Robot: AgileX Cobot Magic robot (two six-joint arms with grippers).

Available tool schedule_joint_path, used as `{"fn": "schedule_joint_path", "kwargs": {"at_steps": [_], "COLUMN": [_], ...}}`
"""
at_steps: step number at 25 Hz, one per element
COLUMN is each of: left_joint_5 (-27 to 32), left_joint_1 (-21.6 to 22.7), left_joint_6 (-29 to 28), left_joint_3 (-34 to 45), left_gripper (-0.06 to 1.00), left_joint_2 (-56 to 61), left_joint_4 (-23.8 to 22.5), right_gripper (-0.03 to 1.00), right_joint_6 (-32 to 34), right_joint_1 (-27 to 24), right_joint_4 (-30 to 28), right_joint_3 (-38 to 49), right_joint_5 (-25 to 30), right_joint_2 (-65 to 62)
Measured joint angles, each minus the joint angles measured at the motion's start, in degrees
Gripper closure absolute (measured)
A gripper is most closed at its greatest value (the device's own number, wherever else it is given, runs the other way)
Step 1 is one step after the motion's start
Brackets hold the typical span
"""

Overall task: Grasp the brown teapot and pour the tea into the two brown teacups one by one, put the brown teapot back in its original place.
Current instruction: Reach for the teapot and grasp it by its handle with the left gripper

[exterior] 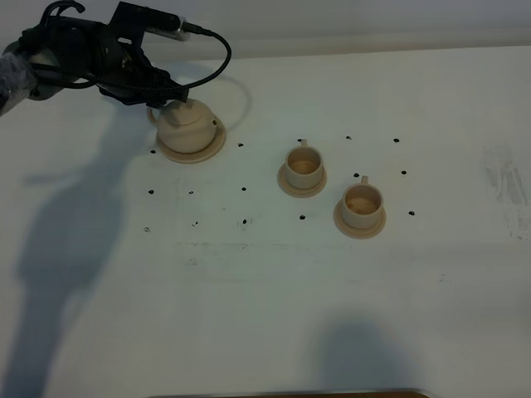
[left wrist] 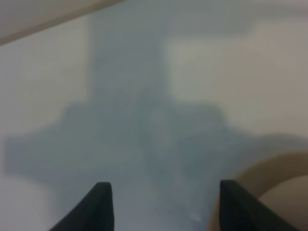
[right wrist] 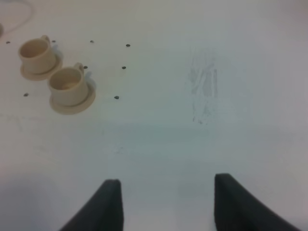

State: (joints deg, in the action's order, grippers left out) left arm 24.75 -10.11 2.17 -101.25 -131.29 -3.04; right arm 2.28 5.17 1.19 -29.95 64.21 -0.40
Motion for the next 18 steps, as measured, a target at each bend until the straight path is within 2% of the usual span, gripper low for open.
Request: {"fn": "schedule_joint_path", "kwargs": {"at_steps": [18], "left_joint_5": [2.2], "left_joint_1": [0.9], "left_joint_6": [0.0], "left_joint_3": [0.0], "left_gripper": [0.48], "left_joint_2": [0.9], "left_joint_4": [-0.3], "right_gripper": [0.53], "right_joint_6": [0.0], "right_joint_1": [0.0], "right_joint_4": [0.0], "right_joint_3": [0.0], "right_joint_5": [0.0], "right_joint_2": [0.0]}}
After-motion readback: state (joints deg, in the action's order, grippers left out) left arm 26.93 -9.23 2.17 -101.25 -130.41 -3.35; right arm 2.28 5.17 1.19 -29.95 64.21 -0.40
